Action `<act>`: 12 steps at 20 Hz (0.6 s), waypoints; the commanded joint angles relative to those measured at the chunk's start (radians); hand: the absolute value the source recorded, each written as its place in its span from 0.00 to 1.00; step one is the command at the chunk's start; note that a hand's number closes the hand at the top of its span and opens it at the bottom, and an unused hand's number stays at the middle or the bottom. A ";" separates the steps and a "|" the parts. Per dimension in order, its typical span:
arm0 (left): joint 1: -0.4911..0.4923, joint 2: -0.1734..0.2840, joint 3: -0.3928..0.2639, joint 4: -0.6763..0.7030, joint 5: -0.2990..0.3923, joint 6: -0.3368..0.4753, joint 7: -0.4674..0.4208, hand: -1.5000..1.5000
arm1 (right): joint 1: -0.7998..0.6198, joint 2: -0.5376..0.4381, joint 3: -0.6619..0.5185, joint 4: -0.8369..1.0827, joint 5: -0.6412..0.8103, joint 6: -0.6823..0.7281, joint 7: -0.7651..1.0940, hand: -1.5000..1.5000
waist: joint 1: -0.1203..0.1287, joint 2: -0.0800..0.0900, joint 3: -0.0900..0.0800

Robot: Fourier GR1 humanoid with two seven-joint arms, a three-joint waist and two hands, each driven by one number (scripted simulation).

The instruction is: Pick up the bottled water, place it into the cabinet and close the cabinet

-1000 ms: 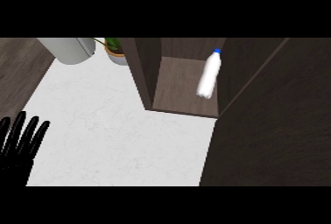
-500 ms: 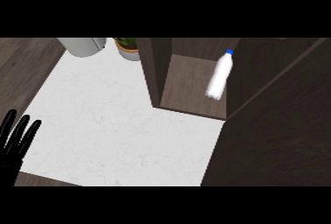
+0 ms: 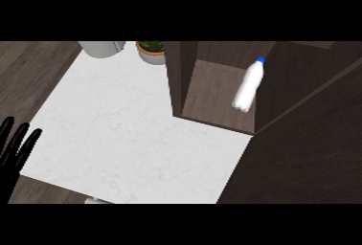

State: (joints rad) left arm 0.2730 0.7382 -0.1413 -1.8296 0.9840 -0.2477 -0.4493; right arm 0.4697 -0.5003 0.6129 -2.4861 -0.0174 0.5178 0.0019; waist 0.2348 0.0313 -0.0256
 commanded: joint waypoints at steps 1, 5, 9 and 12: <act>0.005 0.009 0.010 0.019 0.010 -0.018 0.003 0.00 | -0.091 0.028 0.114 -0.023 0.030 0.020 0.099 1.00 | 0.006 0.001 -0.004; -0.005 0.017 0.027 0.021 0.010 -0.018 0.001 0.00 | -0.129 0.017 0.094 -0.021 0.023 0.023 0.127 1.00 | 0.008 0.001 -0.005; 0.000 0.029 0.025 0.018 0.023 -0.038 0.015 0.00 | -0.157 0.020 0.086 -0.011 0.013 0.024 0.130 1.00 | 0.008 -0.001 -0.006; -0.013 0.022 0.028 0.028 0.023 -0.030 0.011 0.00 | -0.176 0.033 0.074 -0.006 0.004 0.015 0.132 1.00 | -0.004 0.007 -0.006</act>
State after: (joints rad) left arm 0.2668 0.7605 -0.1159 -1.8075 1.0028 -0.2765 -0.4402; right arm 0.3570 -0.5237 0.6031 -2.4832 -0.0262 0.5561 0.0504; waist 0.2353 0.0319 -0.0313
